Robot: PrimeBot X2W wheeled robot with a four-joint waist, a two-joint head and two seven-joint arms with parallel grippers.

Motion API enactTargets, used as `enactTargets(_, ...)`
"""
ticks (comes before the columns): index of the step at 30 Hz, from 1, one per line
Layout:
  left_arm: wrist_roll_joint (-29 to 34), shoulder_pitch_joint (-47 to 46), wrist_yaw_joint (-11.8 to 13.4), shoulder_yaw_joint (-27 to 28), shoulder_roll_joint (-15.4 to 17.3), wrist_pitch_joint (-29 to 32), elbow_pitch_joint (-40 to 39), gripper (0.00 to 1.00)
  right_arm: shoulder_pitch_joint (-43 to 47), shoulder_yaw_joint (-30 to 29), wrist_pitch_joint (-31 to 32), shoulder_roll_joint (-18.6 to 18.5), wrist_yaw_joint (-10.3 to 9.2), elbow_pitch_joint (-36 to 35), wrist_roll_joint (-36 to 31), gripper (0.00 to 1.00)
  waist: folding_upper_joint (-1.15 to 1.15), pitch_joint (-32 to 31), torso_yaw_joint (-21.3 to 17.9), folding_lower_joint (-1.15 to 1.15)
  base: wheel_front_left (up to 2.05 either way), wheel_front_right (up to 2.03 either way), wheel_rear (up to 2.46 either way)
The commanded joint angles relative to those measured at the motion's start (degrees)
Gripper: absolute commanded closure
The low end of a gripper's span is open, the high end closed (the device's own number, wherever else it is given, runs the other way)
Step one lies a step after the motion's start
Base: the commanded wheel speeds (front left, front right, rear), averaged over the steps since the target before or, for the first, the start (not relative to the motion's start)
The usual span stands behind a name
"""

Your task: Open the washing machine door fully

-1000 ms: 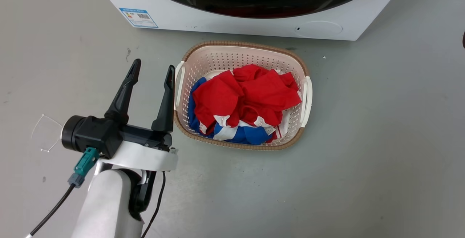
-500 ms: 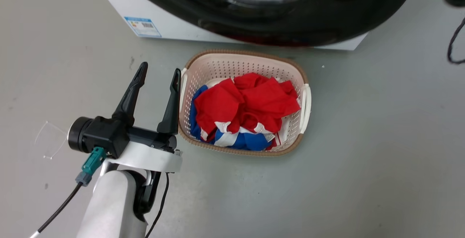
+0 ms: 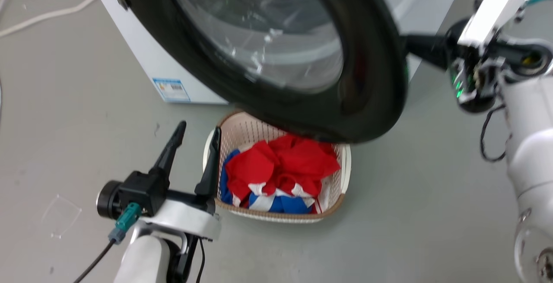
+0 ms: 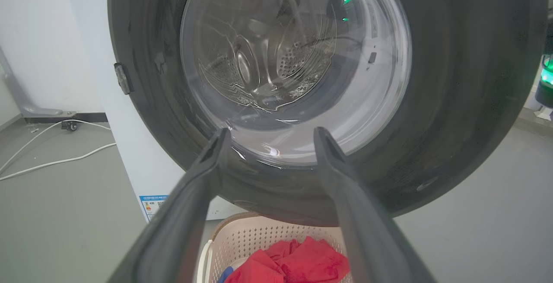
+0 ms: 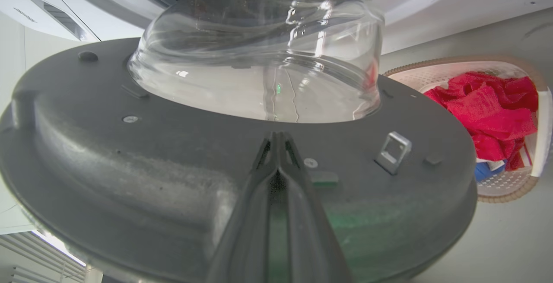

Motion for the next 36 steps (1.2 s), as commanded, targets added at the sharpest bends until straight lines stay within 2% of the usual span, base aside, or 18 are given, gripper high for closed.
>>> enactTargets(1, 0.4, 1.4, 0.0, 0.0, -0.1, -0.2, 0.3, 0.0, 2.9, 0.7, 1.9, 1.1, 0.01, -1.3, 0.6, 1.0, 0.0, -3.6, -0.5, 0.0, 0.0, 0.0, 0.0)
enactTargets(11, 0.7, 6.3, 0.0, -0.4, -0.7, -0.2, 2.1, 0.0, 15.7, 4.0, 6.7, 4.0, 0.01, -9.9, 5.4, 1.0, 0.0, -9.8, -0.6, 0.0, 0.0, 0.0, 0.0)
enactTargets(17, 0.8, 8.2, 0.0, -2.0, -0.8, -0.2, 2.8, 0.0, 24.7, 15.4, 7.0, 4.3, 0.01, -17.5, 17.2, 1.0, 0.0, -12.3, 0.4, 0.0, 0.0, 0.0, 0.0)
enactTargets(18, 0.8, 8.2, 0.0, -2.0, -0.8, -0.2, 2.8, 0.0, 24.7, 15.4, 7.0, 4.3, 0.01, -17.5, 17.2, 1.0, 0.0, -12.3, 0.4, 0.0, 0.0, 0.0, 0.0)
enactTargets(22, 0.7, 8.3, 0.0, -2.5, -0.8, -0.2, 3.0, 0.0, 28.5, 23.7, 3.3, 4.1, 0.01, -21.4, 24.7, 1.0, 0.0, -12.5, 0.9, 0.0, 0.0, 0.0, 0.0)
enactTargets(27, 0.5, 7.8, 0.0, -2.7, -0.9, -0.2, 2.9, 0.0, 31.0, 32.0, -1.8, 4.2, 0.01, -24.6, 30.2, 1.0, 0.0, -12.3, 1.5, 0.0, 0.0, 0.0, 0.0)
enactTargets(32, 0.5, 7.9, 0.0, -2.4, -0.9, -0.2, 2.8, 0.0, 31.7, 35.8, -7.5, 4.1, 0.01, -26.6, 32.2, 1.0, 0.0, -12.3, 1.6, 0.0, 0.0, 0.0, 0.0)
enactTargets(36, 0.5, 8.5, 0.0, -2.0, -1.0, -0.2, 2.7, 0.0, 33.4, 34.3, -16.4, 4.0, 0.01, -28.3, 29.9, 1.0, 0.0, -12.6, 1.2, 0.0, 0.0, 0.0, 0.0)
